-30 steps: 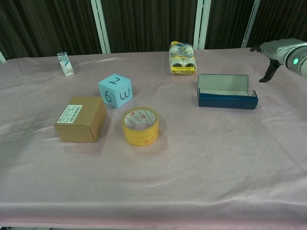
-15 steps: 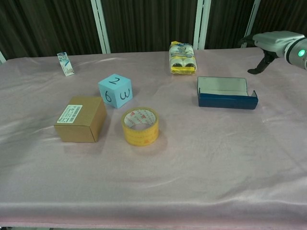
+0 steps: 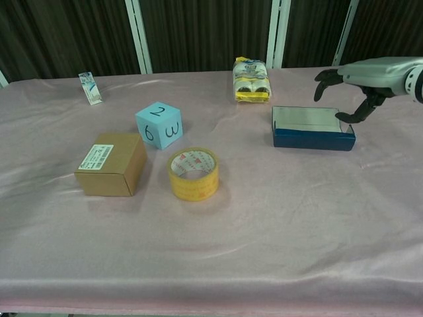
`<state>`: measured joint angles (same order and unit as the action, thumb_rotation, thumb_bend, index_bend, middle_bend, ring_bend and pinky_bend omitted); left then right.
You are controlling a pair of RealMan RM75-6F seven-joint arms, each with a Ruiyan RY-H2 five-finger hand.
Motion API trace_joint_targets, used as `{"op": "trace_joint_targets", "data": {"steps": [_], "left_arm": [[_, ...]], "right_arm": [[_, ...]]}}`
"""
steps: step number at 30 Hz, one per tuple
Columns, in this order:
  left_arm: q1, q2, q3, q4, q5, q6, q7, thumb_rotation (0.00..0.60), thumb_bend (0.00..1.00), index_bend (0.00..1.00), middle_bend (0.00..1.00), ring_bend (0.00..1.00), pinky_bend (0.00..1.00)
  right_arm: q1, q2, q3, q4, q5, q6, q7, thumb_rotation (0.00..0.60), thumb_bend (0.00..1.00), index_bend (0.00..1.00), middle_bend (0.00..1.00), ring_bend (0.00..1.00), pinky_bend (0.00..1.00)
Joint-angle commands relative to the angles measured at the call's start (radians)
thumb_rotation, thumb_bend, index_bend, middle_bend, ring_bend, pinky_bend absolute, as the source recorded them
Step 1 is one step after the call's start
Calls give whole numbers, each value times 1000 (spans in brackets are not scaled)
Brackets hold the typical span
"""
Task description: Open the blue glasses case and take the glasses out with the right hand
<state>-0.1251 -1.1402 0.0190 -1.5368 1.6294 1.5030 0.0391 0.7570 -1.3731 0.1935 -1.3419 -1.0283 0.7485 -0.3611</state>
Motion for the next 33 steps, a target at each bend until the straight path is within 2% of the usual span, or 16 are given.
{"op": "trace_joint_targets", "data": {"steps": [1,11,33], "left_arm": [[1,1,0,0,-1,1,-1,600,422,0,0,0,40],[3,2,-1,1,1,4,-5,600,422,0,0,0,40],[10,10,-4,3,4,21,-27,600,421,0,0,0,40]], "right_arm": [[24,-59,-16,49,52,1,-49,600,592,383,122,0,0],[87,-163,-15,140,136,-40,-80,600,591,399,122,0,0],[122,-195,-50,109,176,-4,-143,600,604,403,122,0,0]]}}
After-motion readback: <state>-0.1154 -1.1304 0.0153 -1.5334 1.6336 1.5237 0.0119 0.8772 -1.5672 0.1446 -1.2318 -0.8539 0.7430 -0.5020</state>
